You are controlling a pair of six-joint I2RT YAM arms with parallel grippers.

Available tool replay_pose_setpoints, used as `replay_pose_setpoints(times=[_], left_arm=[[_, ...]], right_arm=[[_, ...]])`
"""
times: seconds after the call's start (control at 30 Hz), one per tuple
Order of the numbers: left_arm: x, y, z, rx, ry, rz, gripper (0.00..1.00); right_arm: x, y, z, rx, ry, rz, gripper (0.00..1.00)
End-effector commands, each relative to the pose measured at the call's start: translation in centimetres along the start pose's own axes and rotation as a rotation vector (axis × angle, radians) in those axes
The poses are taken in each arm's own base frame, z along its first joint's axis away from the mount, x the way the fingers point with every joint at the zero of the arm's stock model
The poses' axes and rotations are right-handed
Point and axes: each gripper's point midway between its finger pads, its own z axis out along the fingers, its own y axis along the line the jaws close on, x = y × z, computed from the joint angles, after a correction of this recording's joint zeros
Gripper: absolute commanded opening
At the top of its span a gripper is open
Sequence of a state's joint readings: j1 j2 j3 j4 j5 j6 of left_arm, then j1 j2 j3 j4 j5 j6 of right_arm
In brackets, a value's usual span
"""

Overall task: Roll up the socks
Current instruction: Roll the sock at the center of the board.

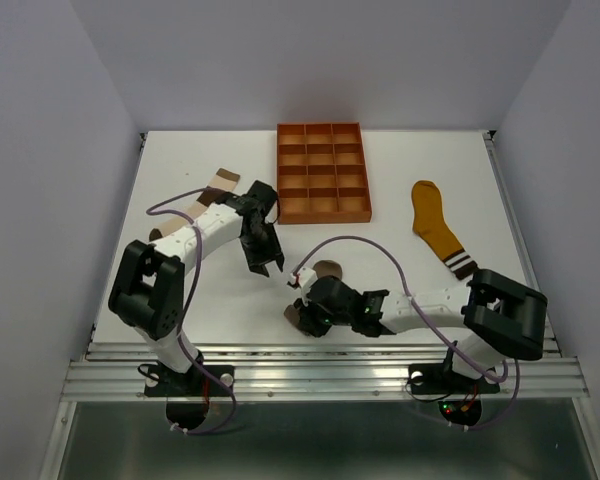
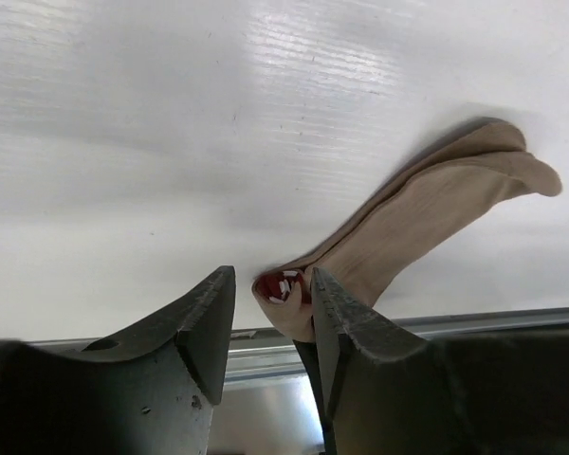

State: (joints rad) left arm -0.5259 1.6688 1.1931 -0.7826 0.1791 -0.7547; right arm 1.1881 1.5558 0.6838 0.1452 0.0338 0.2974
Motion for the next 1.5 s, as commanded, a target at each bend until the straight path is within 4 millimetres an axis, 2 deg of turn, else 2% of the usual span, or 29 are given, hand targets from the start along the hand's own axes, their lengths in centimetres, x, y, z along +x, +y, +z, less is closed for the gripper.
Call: replay_pose_setpoints(times=[0.0, 0.1, 0.13, 0.2, 0.23, 0.27, 0.3, 0.37, 0.4, 0.43, 0.47, 0.73, 0.87, 1.03, 1.17, 1.47], left_arm=[[-0.8, 0.2, -1.6, 0.055, -0.069, 0.017, 0.49], [-0.5, 0.3, -2.0, 0.097, -0.089, 0.023, 0.5], [-0.1, -0.1, -2.7, 0.142, -0.093, 0.035, 0.51], [-0.1, -1.3, -3.6, 0.25, -0.14, 0.065, 0.51], [0.3, -0.8, -3.1, 0.237, -0.126, 0.057, 0.52], [0.4, -1.3, -4.2, 0.284, -0.16, 0.069, 0.55], [0.6, -1.2, -4.1, 0.305, -0.175, 0.074, 0.59], [0.8, -1.2, -5.1, 0.342, -0.215, 0.082, 0.6], [1.1, -0.8, -4.8, 0.341, -0.214, 0.077, 0.69], [1.3, -0.9, -5.2, 0.36, -0.225, 0.09, 0.84], [1.6, -1.0, -5.2, 0.375, -0.218, 0.09, 0.89], [4.3, -0.8, -2.2, 0.412, -0.138, 0.094, 0.88], [6.5, -1.8, -0.7, 0.431, -0.074, 0.131, 0.88], [8.2, -2.1, 1.2, 0.423, -0.015, 0.136, 0.86], [8.7, -1.9, 2.2, 0.416, 0.012, 0.128, 0.83], [8.8, -0.9, 3.4, 0.364, 0.022, 0.084, 0.77]], right_arm=[[0.2, 0.6, 0.0, -0.133, 0.028, 0.086, 0.01], [-0.2, 0.6, -0.1, -0.204, 0.035, 0.138, 0.01], [-0.4, -0.1, 0.0, -0.211, 0.035, 0.166, 0.01], [-0.5, -0.1, 0.0, -0.257, 0.055, 0.212, 0.01], [-0.5, -0.1, 0.0, -0.257, 0.055, 0.216, 0.01], [-0.7, -0.6, 0.0, -0.259, 0.054, 0.232, 0.01], [-0.6, -0.5, 0.0, -0.276, 0.065, 0.252, 0.01], [-0.6, -0.7, 0.1, -0.288, 0.073, 0.272, 0.01], [-0.5, -1.1, 0.3, -0.283, 0.081, 0.298, 0.01], [-0.3, -0.9, 0.3, -0.293, 0.09, 0.304, 0.01], [-0.3, -1.3, 0.4, -0.291, 0.094, 0.325, 0.01], [1.3, -3.2, 0.8, -0.218, 0.124, 0.456, 0.01], [2.4, -4.1, 0.9, -0.191, 0.143, 0.52, 0.01], [3.8, -5.3, 0.9, -0.151, 0.171, 0.609, 0.01], [5.0, -5.4, 1.2, -0.161, 0.204, 0.643, 0.01], [5.8, -6.7, 1.1, -0.116, 0.207, 0.684, 0.01]])
